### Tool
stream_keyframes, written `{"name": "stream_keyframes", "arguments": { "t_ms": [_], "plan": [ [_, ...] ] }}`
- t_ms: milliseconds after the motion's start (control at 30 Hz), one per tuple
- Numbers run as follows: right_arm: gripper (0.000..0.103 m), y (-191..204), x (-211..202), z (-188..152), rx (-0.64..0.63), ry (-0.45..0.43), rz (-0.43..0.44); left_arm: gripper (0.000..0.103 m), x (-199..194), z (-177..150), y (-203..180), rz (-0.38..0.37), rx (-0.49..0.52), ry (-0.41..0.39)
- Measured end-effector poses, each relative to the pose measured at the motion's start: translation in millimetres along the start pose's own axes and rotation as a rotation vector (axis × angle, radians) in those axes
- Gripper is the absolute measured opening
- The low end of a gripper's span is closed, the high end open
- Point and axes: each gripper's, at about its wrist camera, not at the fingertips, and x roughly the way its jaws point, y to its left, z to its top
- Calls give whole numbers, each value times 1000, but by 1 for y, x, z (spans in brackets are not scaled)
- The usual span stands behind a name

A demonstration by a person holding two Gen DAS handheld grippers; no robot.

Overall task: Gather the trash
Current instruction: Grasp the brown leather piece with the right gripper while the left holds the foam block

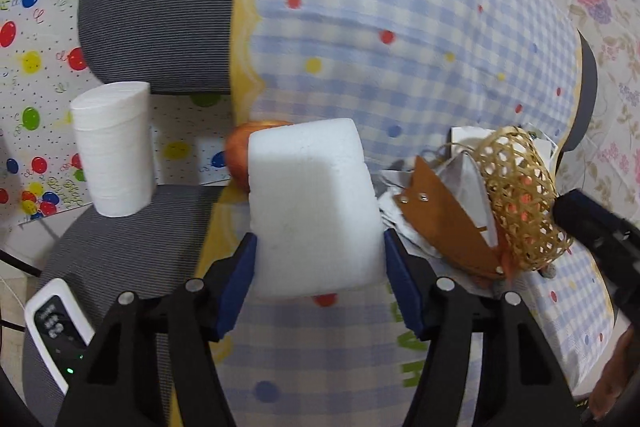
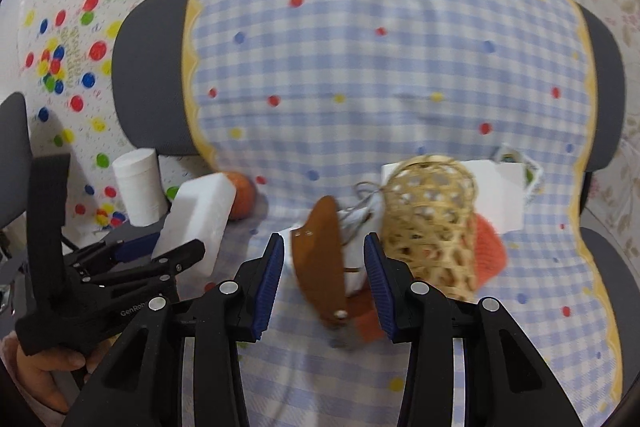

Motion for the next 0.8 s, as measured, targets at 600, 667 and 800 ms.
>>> {"name": "stream_keyframes", "arguments": {
  "t_ms": [600, 667, 800],
  "plan": [
    [36, 10, 109, 3, -4, 244, -74, 63, 22, -1, 17, -19, -2, 47],
    [37, 8, 111, 4, 13, 247, -63, 63, 21, -2, 17, -20, -4, 47],
    [42, 9, 107, 2, 4, 259, -41, 63, 17, -3, 17, -21, -4, 46]
  ]
}}
